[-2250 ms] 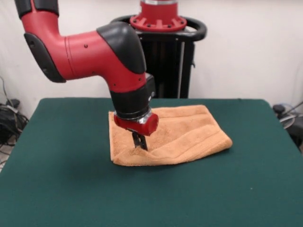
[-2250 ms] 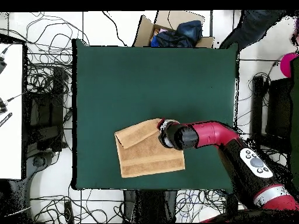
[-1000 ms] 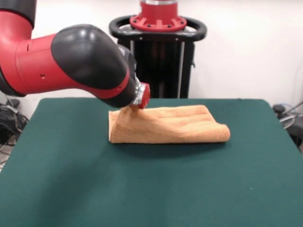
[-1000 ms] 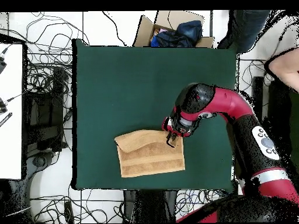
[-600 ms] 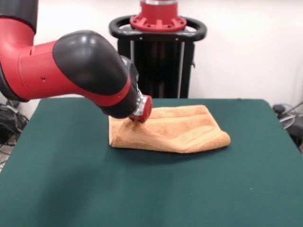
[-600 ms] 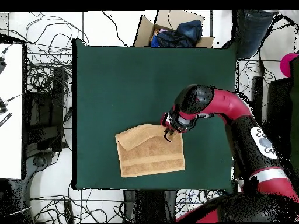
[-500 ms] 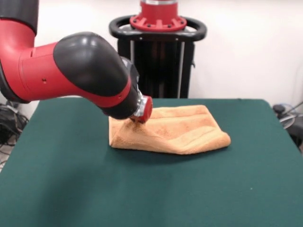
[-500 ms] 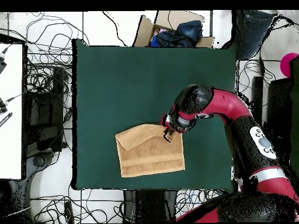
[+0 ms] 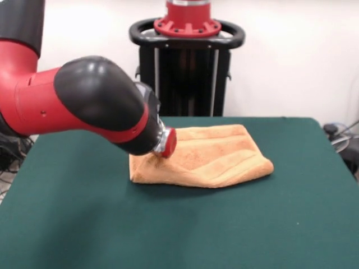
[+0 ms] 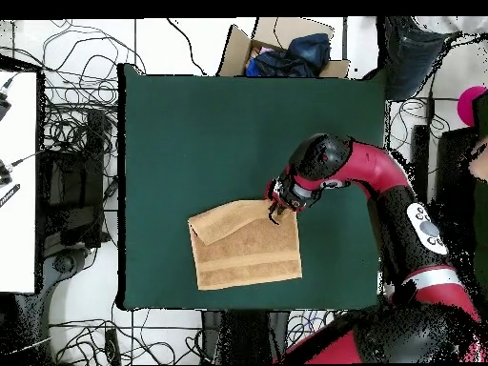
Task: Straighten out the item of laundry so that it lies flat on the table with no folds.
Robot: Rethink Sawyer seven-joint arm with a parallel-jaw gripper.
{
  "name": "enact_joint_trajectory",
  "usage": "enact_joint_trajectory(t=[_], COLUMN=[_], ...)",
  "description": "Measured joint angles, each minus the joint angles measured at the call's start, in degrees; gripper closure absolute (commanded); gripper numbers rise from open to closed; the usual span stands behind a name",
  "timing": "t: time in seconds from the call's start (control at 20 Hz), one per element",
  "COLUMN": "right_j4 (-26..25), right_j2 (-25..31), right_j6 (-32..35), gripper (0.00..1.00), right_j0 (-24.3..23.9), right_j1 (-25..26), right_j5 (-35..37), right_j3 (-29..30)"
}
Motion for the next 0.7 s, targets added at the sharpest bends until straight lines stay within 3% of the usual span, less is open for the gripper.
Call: enact_joint_trajectory(t=[0.35,0.7], right_j4=[-0.25,-0.55], right_j2=[0.01,0.01], right_j6=[-1.39,-8.44], gripper=[1.0,1.0], right_j0=[0.04,0.03], right_j1=[2.63,3.97], right_j5=[1.5,2.07], right_j3=[-4.83,-7.76])
